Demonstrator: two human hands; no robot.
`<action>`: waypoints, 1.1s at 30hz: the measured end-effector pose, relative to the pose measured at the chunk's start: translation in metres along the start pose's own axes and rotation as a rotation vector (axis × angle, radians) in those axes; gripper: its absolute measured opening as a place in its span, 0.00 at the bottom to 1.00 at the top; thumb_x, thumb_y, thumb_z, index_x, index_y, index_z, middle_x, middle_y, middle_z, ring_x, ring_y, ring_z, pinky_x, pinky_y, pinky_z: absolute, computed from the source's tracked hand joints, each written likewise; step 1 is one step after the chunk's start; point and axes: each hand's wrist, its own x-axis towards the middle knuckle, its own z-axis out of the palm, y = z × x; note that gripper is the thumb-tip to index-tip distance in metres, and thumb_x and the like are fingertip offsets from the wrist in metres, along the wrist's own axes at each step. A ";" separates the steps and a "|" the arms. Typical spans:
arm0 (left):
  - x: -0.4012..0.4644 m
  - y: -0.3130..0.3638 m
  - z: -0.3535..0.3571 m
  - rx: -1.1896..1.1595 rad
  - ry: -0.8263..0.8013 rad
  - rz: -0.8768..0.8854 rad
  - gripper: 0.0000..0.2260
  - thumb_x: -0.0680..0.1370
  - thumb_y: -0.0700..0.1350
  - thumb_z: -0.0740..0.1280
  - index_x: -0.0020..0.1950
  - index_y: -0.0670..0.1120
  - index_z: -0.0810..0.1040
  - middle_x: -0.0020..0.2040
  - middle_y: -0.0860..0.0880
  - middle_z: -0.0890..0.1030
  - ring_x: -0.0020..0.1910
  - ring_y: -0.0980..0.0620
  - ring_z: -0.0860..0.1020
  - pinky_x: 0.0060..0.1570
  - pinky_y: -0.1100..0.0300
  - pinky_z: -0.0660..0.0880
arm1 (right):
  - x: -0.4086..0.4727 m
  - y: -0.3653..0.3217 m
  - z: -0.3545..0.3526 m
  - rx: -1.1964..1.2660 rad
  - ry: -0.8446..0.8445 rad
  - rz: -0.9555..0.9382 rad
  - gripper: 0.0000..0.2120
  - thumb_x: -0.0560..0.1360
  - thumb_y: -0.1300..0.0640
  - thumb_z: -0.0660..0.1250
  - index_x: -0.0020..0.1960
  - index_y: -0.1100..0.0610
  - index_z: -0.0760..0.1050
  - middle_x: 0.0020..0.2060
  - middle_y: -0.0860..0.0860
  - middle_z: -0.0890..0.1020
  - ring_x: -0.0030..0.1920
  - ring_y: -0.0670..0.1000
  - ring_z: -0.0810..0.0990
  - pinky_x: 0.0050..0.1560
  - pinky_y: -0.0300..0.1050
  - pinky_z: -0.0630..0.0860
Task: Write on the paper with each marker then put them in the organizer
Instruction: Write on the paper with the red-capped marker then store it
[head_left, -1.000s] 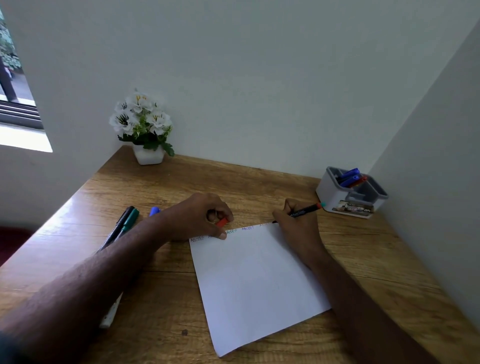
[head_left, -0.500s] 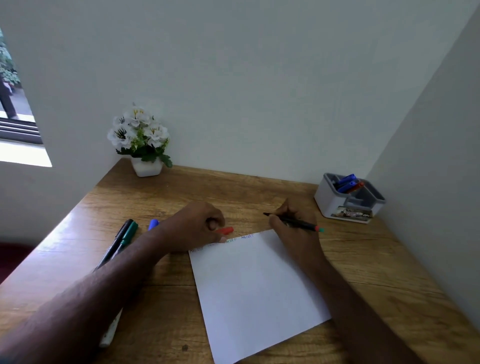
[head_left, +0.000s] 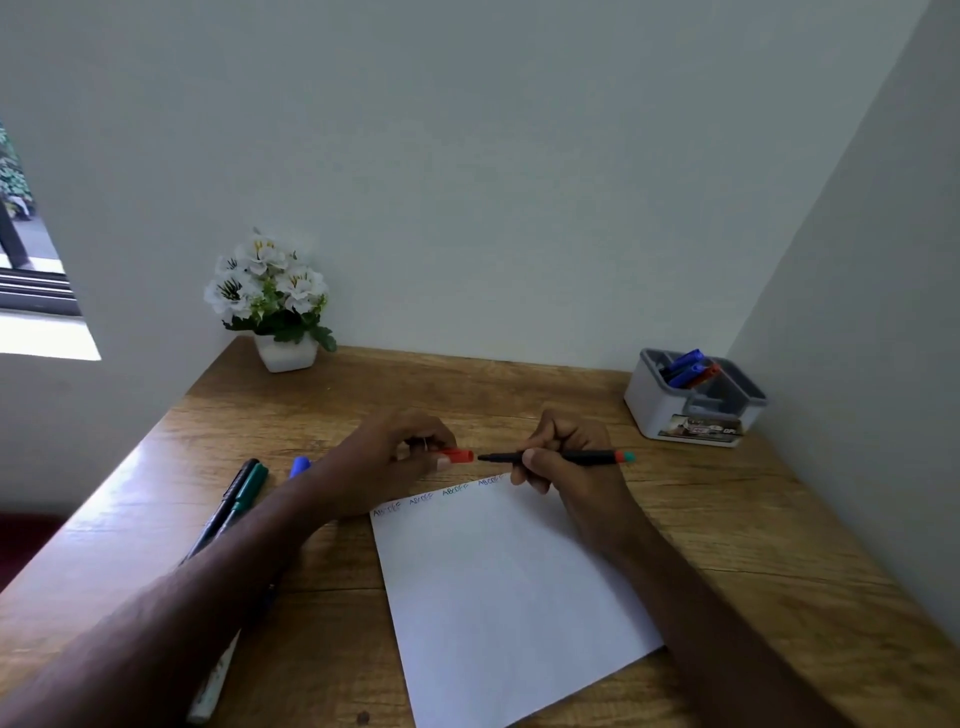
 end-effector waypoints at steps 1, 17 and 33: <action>0.000 0.000 0.000 -0.001 -0.005 -0.001 0.07 0.77 0.41 0.70 0.53 0.49 0.82 0.45 0.56 0.81 0.45 0.55 0.77 0.40 0.69 0.71 | 0.000 0.000 0.001 -0.003 -0.001 0.000 0.08 0.71 0.69 0.64 0.36 0.60 0.74 0.30 0.58 0.82 0.28 0.51 0.72 0.31 0.42 0.70; -0.003 0.013 -0.004 -0.043 -0.100 0.044 0.06 0.78 0.42 0.69 0.54 0.48 0.83 0.46 0.57 0.83 0.46 0.56 0.79 0.42 0.65 0.74 | 0.001 0.000 0.015 -0.128 -0.074 0.111 0.07 0.73 0.70 0.74 0.41 0.68 0.76 0.29 0.57 0.82 0.28 0.49 0.77 0.30 0.39 0.70; -0.005 0.021 -0.014 -0.121 -0.105 0.008 0.04 0.77 0.43 0.69 0.50 0.50 0.84 0.44 0.55 0.83 0.44 0.52 0.79 0.40 0.59 0.74 | 0.001 -0.001 0.022 -0.023 -0.101 0.077 0.14 0.70 0.73 0.75 0.40 0.54 0.81 0.34 0.55 0.84 0.32 0.50 0.82 0.33 0.41 0.79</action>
